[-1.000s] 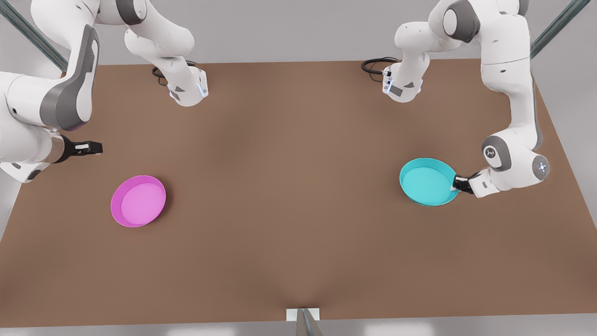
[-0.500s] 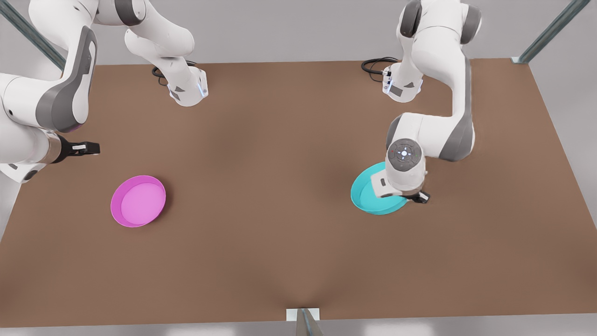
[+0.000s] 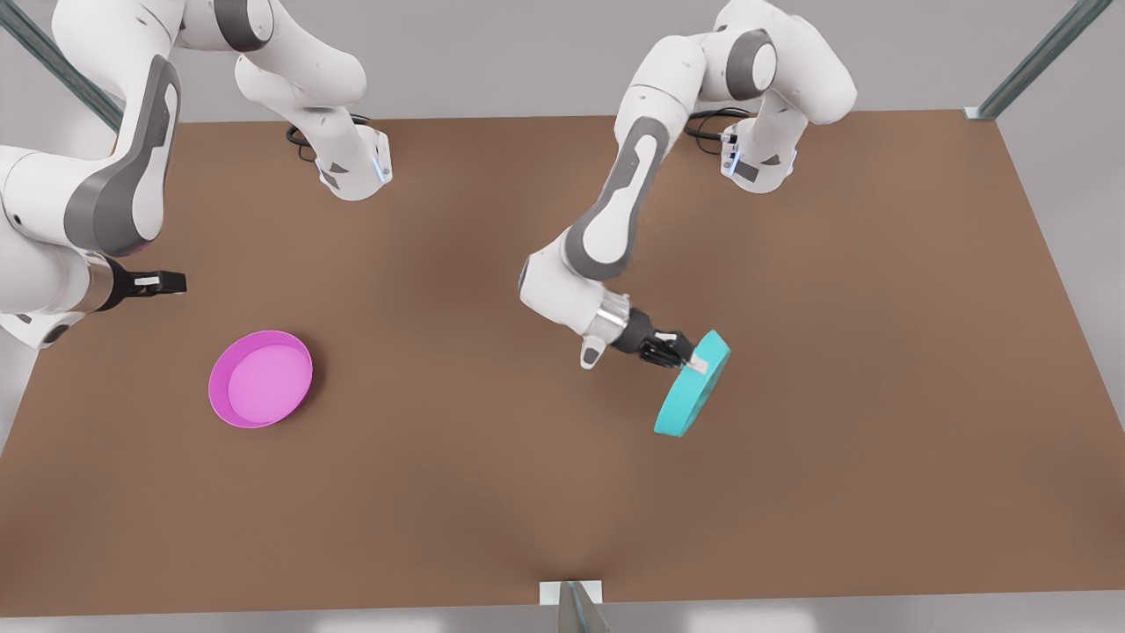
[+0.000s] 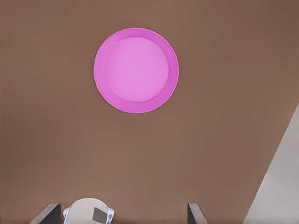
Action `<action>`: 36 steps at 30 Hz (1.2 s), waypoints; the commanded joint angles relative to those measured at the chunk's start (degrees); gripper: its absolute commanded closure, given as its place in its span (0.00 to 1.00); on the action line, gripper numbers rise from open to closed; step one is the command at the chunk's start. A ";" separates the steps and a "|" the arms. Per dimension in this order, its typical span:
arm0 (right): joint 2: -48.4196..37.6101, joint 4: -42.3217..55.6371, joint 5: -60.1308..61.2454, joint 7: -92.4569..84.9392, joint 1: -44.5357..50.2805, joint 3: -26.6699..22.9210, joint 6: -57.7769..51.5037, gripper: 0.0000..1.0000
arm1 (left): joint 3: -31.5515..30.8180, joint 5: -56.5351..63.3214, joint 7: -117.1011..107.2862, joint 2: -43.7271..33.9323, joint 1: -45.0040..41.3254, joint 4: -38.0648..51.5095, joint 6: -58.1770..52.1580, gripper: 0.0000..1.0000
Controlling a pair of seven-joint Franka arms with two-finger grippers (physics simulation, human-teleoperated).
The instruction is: Flip the blue plate over with the left arm, and stack the pink plate on top of the blue plate with the right arm
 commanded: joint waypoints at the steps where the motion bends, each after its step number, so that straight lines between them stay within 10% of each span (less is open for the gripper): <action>1: -0.01 0.02 0.03 -0.05 -0.25 0.01 -0.03 0.00 | 0.09 9.11 -41.77 0.50 -1.57 0.25 -2.29 0.79; 36: 1.13 0.02 0.12 -0.05 -1.66 0.01 -0.21 0.00 | -9.31 18.61 -74.21 18.43 -5.62 5.35 -5.02 0.79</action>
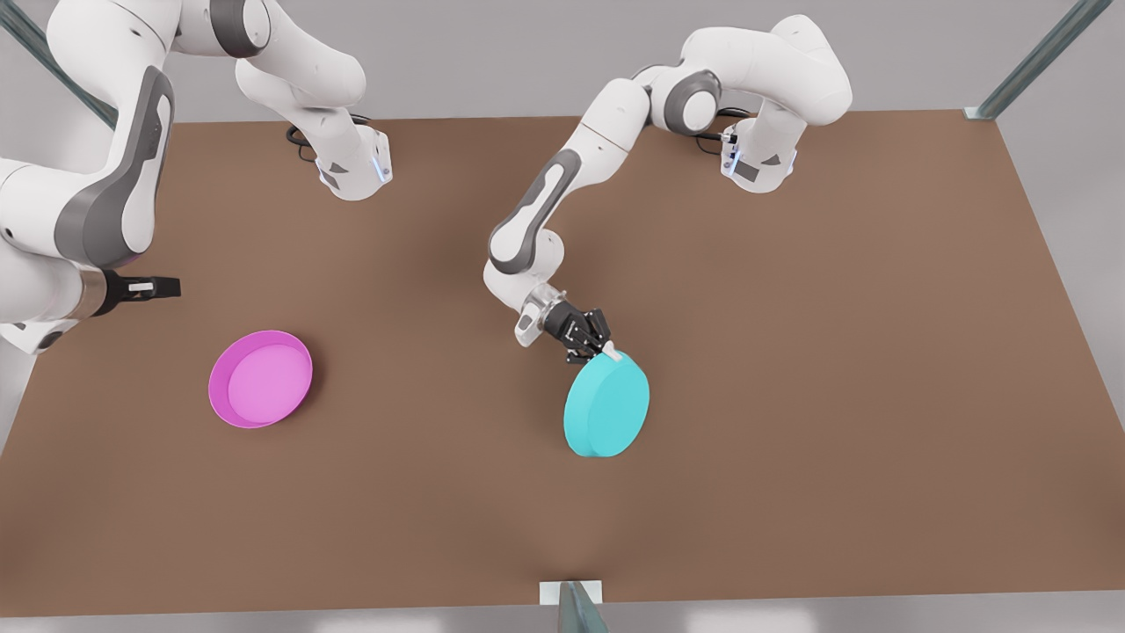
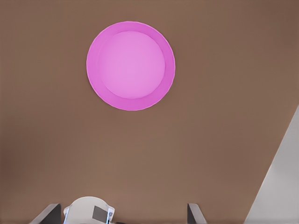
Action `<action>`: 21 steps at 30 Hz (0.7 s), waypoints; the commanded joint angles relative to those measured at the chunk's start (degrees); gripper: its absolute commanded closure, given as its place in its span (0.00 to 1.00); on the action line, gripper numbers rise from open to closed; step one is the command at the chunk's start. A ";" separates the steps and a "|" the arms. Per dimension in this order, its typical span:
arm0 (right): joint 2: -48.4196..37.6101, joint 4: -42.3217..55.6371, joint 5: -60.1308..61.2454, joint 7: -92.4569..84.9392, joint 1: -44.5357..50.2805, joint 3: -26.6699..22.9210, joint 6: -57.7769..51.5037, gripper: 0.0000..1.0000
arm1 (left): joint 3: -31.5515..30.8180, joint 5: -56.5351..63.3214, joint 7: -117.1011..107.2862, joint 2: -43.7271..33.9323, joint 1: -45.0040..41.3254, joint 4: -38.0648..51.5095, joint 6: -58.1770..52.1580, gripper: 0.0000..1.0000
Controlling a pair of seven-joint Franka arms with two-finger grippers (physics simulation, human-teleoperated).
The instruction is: Flip the blue plate over with the left arm, and stack the pink plate on top of the blue plate with the right arm
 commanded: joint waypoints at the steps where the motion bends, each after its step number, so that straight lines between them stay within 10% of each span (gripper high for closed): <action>1: -0.11 0.02 0.03 0.01 0.00 -0.02 -0.11 0.00 | 0.04 -0.13 -16.14 0.94 -0.01 0.90 -0.93 0.78; 6: 0.33 0.02 0.03 0.01 -0.44 -0.02 0.07 0.00 | -1.97 -1.01 -16.93 0.86 0.08 1.69 -2.34 0.40; 8: 0.33 0.02 0.03 0.01 -0.44 -0.02 0.07 0.00 | -5.05 -2.41 -16.84 0.07 0.87 4.41 -2.16 0.00; 16: 7.36 -7.89 -1.12 -0.95 -4.39 -0.02 23.35 0.00 | -8.74 -69.37 -13.61 -7.13 8.08 11.63 16.12 0.00; 21: 17.38 -12.37 1.52 -3.77 -13.01 0.25 40.06 0.00 | -8.66 -89.69 4.69 -29.47 19.77 12.24 -20.97 0.00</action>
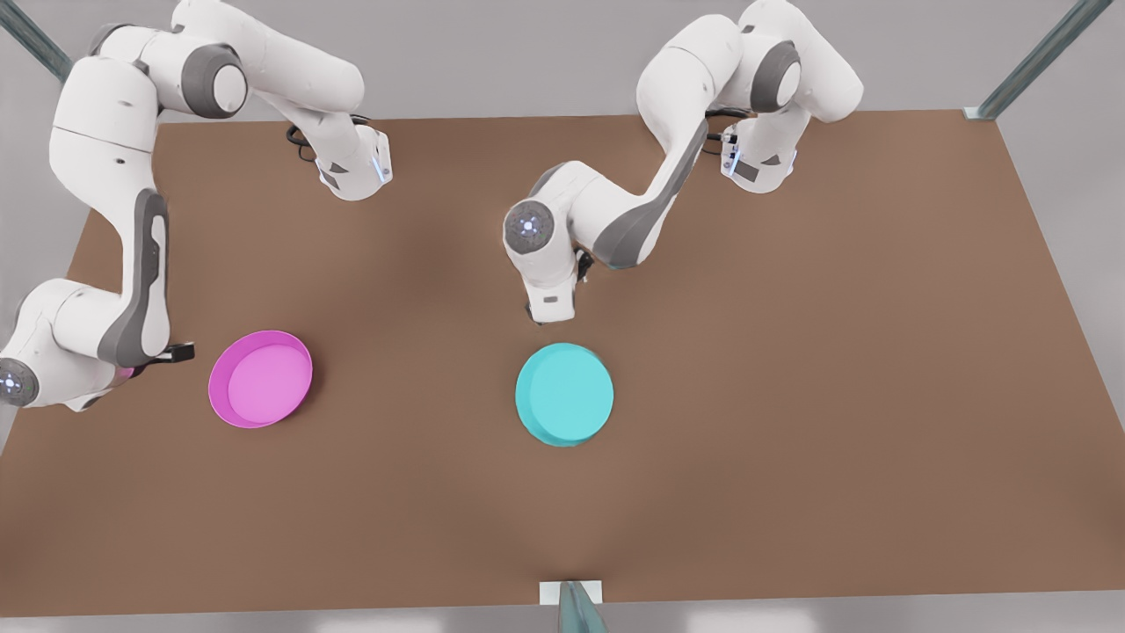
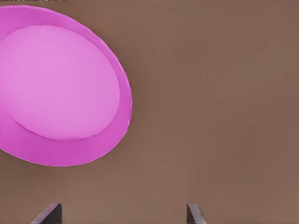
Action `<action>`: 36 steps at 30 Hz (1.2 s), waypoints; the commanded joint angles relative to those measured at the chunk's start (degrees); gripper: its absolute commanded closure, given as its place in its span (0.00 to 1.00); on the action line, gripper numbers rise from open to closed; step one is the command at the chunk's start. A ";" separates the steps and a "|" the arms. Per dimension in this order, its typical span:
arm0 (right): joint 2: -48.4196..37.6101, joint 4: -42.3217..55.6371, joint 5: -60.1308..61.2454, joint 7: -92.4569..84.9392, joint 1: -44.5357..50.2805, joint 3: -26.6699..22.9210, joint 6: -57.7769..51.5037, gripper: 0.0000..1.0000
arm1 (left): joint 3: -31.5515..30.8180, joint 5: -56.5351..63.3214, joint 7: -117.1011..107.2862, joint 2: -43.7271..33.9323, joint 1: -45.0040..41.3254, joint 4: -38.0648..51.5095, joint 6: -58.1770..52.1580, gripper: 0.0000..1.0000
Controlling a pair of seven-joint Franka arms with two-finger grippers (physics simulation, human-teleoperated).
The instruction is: Flip the blue plate over with the left arm, and stack the pink plate on top of the blue plate with the right arm
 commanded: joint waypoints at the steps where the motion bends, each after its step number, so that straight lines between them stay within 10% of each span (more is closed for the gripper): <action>1: 2.54 -0.47 3.48 -3.12 -1.56 0.04 15.02 0.00 | -0.30 -11.53 10.00 -2.05 0.90 0.05 -12.49 0.00; 4: 5.00 -2.49 10.77 -4.08 -3.76 0.13 16.69 0.00 | 0.66 -15.05 19.48 -6.26 8.98 0.14 -16.87 0.00; 9: 6.23 -5.13 15.26 -4.44 -4.55 0.13 17.13 0.00 | 24.48 -4.51 67.30 -12.24 12.76 -0.30 -28.13 0.00; 10: 6.23 -5.91 16.05 -4.52 -4.55 0.13 17.65 0.00 | 19.41 -2.40 70.82 -15.84 19.77 -0.74 -27.86 0.00; 12: 6.23 -8.47 16.75 -5.23 -4.99 0.13 20.20 0.00 | -26.99 21.49 74.24 -27.00 49.40 -9.43 -17.68 0.00; 13: 6.23 -9.08 16.75 -5.23 -4.99 0.13 20.38 0.00 | -33.09 25.20 85.31 -31.21 56.78 -17.42 -11.01 0.00; 25: 7.73 -9.17 18.07 -5.23 -4.90 0.22 20.20 0.00 | -34.32 24.50 81.20 -35.00 59.35 -24.29 -10.73 0.00; 36: 7.81 -8.91 18.16 -5.32 -4.99 0.22 19.68 0.76 | -34.14 23.97 81.37 -35.62 59.43 -24.73 -10.90 0.00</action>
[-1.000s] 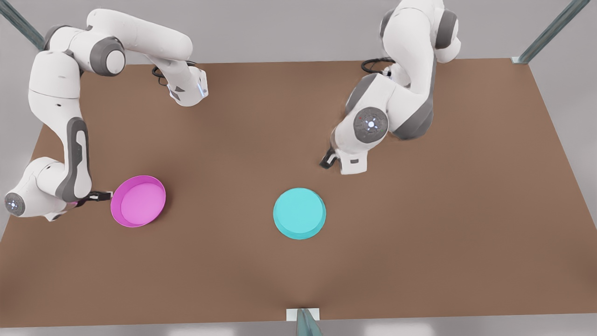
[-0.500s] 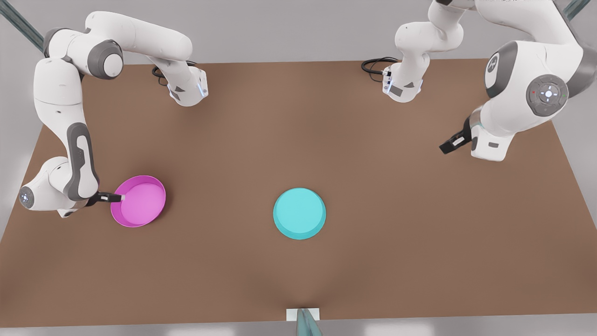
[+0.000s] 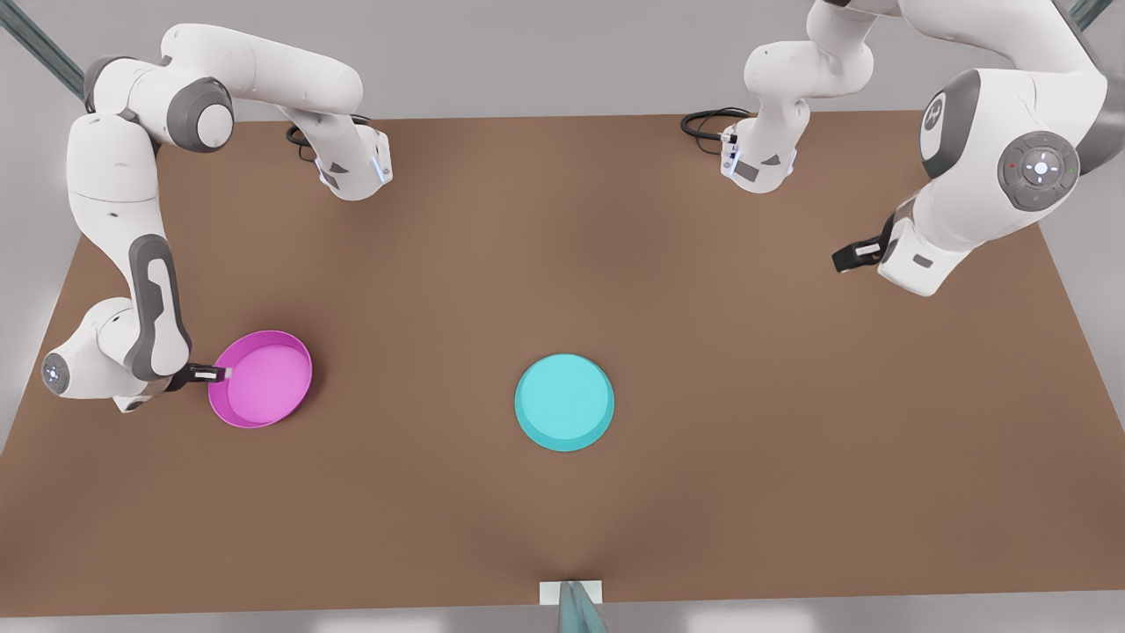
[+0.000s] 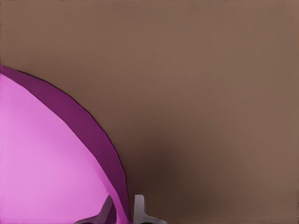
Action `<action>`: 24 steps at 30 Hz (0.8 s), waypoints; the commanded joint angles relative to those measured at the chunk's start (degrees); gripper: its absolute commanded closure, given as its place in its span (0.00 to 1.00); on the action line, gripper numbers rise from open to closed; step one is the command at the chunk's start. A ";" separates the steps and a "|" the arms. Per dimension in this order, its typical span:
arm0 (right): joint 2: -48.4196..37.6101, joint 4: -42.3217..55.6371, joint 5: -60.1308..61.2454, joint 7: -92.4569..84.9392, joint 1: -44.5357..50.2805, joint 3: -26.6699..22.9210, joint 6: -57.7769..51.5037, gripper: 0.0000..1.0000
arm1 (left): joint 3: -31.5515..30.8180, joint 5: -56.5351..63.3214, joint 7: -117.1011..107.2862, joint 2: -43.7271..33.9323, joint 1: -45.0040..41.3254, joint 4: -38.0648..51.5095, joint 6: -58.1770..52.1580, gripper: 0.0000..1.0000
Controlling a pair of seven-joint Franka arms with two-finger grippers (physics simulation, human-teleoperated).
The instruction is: Flip the blue plate over with the left arm, and stack the pink plate on top of the blue plate with the right arm
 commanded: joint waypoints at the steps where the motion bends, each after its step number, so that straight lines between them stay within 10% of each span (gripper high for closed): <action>1: -0.12 0.19 -0.25 -0.90 -0.02 -0.01 -0.45 0.79 | -0.03 0.02 14.51 -0.06 -0.02 0.06 -0.15 0.00; 10: -3.20 4.58 8.18 -0.12 0.94 9.47 -10.82 0.79 | -0.03 0.02 14.51 -0.15 -0.02 -0.03 -0.15 0.00; 24: 3.40 16.01 18.12 40.49 40.14 10.36 4.64 0.79 | 0.32 0.02 15.30 -1.47 -0.02 0.06 -3.05 0.00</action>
